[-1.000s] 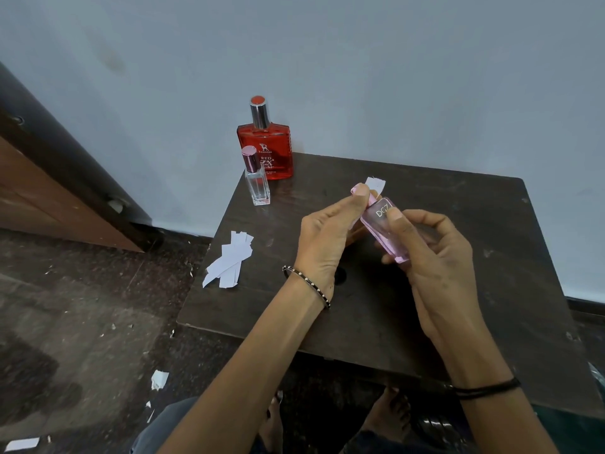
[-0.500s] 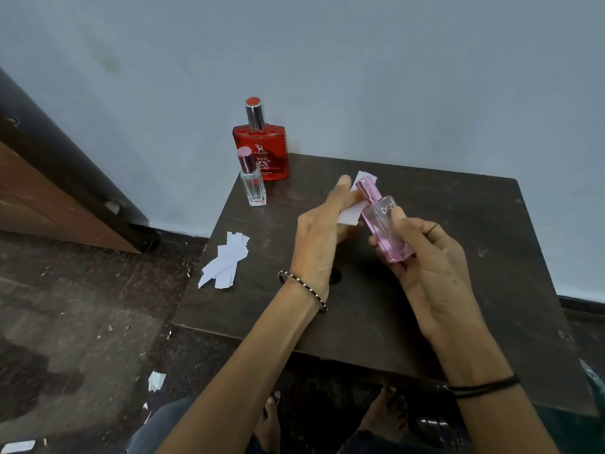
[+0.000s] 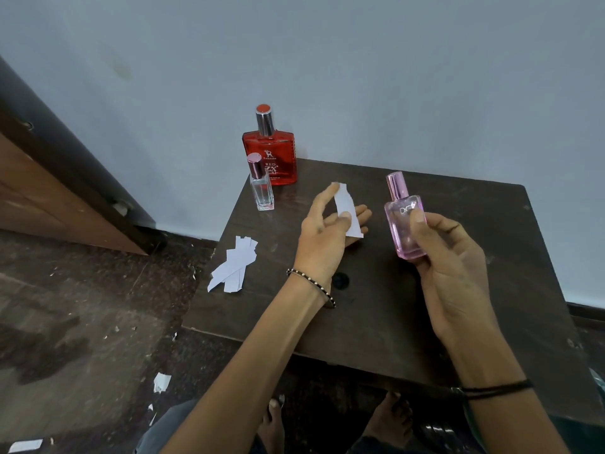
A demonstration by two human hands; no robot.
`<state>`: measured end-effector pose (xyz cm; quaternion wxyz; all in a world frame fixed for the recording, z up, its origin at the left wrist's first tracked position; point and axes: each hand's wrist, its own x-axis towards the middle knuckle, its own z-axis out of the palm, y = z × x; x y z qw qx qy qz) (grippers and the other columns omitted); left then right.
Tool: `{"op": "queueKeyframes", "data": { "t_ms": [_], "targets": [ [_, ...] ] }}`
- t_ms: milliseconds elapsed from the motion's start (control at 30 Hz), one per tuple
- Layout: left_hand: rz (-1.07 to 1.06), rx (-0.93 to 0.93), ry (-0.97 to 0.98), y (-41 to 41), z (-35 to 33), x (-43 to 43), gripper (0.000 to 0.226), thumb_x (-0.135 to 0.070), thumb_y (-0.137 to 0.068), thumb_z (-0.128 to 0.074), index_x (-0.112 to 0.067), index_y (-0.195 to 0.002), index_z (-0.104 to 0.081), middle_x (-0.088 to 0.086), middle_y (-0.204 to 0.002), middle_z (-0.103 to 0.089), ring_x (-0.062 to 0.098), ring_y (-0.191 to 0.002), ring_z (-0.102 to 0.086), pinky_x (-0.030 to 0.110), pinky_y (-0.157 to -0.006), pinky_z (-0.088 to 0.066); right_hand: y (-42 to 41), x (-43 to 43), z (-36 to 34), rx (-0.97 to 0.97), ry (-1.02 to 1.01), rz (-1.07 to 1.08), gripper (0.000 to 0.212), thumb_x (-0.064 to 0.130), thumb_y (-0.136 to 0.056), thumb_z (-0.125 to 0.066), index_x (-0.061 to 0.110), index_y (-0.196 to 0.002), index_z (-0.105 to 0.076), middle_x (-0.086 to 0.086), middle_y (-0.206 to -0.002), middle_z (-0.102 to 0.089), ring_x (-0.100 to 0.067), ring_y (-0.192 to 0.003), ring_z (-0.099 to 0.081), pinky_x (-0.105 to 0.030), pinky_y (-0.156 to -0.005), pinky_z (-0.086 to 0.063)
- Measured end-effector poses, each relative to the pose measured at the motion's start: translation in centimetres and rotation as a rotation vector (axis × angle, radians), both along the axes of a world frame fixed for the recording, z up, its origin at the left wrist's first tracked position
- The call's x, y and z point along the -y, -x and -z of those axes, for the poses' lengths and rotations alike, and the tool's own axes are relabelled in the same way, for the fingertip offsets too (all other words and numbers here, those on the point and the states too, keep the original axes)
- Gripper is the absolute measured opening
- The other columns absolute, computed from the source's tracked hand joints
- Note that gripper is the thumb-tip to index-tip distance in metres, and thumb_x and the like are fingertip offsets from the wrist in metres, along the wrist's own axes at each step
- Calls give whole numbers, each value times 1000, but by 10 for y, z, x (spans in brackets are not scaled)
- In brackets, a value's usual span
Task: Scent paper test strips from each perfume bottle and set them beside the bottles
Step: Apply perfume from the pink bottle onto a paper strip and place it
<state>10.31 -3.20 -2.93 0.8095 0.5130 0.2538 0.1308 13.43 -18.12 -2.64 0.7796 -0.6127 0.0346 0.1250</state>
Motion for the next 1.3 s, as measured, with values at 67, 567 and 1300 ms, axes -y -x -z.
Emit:
{"op": "queueKeyframes", "data": {
  "t_ms": [67,567,1300],
  "targets": [
    [-13,-22,28,-1,1,-1,51,7,-101,-45,-14,-147,-35,18,-112,-69,22,-101,-73,32,-86,-61,0,0,2,34,26,0,45,35,-74,-75,18,-116,-66,8,-101,-80,-8,-94,-75,-35,-89,-56],
    [-45,-208,-390,-19,8,-1,36,-5,-96,-61,-16,-124,-42,19,-78,-71,23,-49,-72,35,-47,-61,-44,-38,-8,360,378,-86,36,39,-90,-74,31,-123,-61,12,-117,-71,-3,-107,-69,-31,-97,-57],
    [-68,-211,-295,-27,10,-7,3,-11,-101,-47,-13,-99,-45,20,-82,-72,31,-53,-74,41,-47,-62,-83,-56,1,389,431,-381,34,18,-95,-73,29,-120,-53,3,-130,-66,-7,-121,-64,-36,-108,-51]
  ]
}}
